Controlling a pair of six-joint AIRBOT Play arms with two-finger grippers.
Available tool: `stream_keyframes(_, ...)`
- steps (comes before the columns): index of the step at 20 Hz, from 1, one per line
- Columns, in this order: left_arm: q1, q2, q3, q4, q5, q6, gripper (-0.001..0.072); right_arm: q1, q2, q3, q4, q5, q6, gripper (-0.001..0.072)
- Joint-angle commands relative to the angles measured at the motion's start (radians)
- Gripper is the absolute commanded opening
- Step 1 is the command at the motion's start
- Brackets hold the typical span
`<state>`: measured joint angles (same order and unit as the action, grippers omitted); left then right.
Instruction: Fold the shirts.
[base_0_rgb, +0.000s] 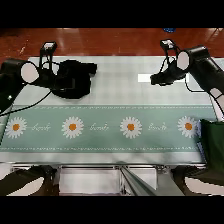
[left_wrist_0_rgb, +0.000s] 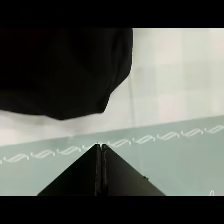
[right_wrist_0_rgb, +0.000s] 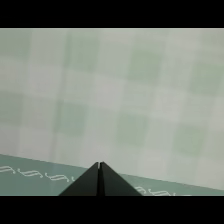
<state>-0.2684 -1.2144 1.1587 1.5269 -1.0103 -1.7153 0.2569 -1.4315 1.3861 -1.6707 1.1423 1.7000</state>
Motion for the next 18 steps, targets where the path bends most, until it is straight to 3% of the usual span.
stream_keyframes(1, 0.000, -0.013, 0.000, -0.004, 0.050, 0.000, 0.0025, 0.000, -0.001, 0.000, 0.014, -0.096, 0.001, 0.0019)
stream_keyframes(2, 0.000, -0.014, 0.000, -0.003, 0.054, 0.000, 0.0026, 0.000, -0.001, 0.000, 0.014, -0.112, 0.001, 0.0022)
stream_keyframes(3, 0.002, -0.016, 0.000, 0.005, 0.081, 0.000, 0.0074, 0.000, -0.002, 0.000, 0.011, -0.118, 0.002, 0.0134)
stream_keyframes(4, 0.002, -0.020, 0.000, 0.007, 0.131, 0.000, 0.0317, 0.000, -0.002, -0.001, 0.011, -0.119, 0.002, 0.0389)
stream_keyframes(5, 0.002, -0.026, 0.000, 0.008, 0.200, 0.001, 0.0504, 0.000, -0.002, -0.001, -0.002, -0.111, 0.000, 0.0415)
stream_keyframes(8, 0.003, -0.065, 0.008, 0.026, 0.384, 0.029, 0.0507, 0.000, -0.002, -0.001, -0.063, -0.026, 0.001, 0.0409)
stream_keyframes(10, 0.011, -0.156, 0.047, 0.030, 0.384, 0.103, 0.0507, 0.000, -0.002, -0.001, -0.092, 0.011, 0.001, 0.0409)
stream_keyframes(12, 0.028, -0.275, 0.121, 0.034, 0.306, 0.108, 0.0507, 0.001, -0.002, -0.001, -0.093, 0.016, 0.001, 0.0409)
stream_keyframes(18, 0.067, -0.592, 0.407, 0.034, -0.101, 0.106, 0.0505, 0.001, -0.002, -0.001, -0.082, 0.003, 0.001, 0.0409)
